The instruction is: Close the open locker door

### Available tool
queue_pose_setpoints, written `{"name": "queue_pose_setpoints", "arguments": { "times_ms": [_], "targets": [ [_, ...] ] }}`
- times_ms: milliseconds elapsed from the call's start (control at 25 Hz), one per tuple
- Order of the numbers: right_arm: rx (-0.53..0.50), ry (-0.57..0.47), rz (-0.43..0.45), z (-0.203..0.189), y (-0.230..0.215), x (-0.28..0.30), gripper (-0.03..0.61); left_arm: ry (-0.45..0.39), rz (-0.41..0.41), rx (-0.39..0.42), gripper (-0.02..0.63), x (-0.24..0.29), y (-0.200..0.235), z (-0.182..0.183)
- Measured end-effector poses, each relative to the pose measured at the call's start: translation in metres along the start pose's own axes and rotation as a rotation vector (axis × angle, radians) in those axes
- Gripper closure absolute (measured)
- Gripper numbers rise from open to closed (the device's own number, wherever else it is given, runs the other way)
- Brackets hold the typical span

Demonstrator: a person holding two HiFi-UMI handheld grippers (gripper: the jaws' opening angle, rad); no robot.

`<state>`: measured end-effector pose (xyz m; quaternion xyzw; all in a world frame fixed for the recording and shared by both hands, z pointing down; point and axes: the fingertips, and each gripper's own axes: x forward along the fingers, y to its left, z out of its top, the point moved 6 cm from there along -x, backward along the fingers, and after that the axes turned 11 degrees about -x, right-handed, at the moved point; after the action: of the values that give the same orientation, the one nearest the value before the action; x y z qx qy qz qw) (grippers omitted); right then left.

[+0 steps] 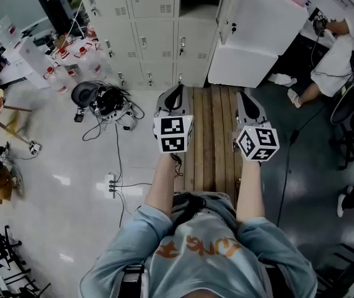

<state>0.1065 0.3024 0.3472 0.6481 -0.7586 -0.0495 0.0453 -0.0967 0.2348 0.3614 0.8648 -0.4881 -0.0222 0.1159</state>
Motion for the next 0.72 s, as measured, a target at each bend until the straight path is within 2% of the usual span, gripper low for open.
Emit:
{"name": "queue_pose_setpoints", "arguments": {
  "times_ms": [280,560,720],
  "targets": [
    [-0.014,-0.012,0.059,-0.001,0.024,0.011,0.549,-0.012,0.033,-0.017,0.592,-0.008,0.025,-0.002],
    [-0.014,-0.012,0.047,0.008,0.028,0.022,0.549,-0.033,0.019,0.0,0.592,-0.007,0.035,0.018],
    [-0.029,-0.01,0.053,0.006,0.03,0.023,0.549,-0.036,0.006,-0.002,0.592,-0.002,0.036,0.017]
  ]
}}
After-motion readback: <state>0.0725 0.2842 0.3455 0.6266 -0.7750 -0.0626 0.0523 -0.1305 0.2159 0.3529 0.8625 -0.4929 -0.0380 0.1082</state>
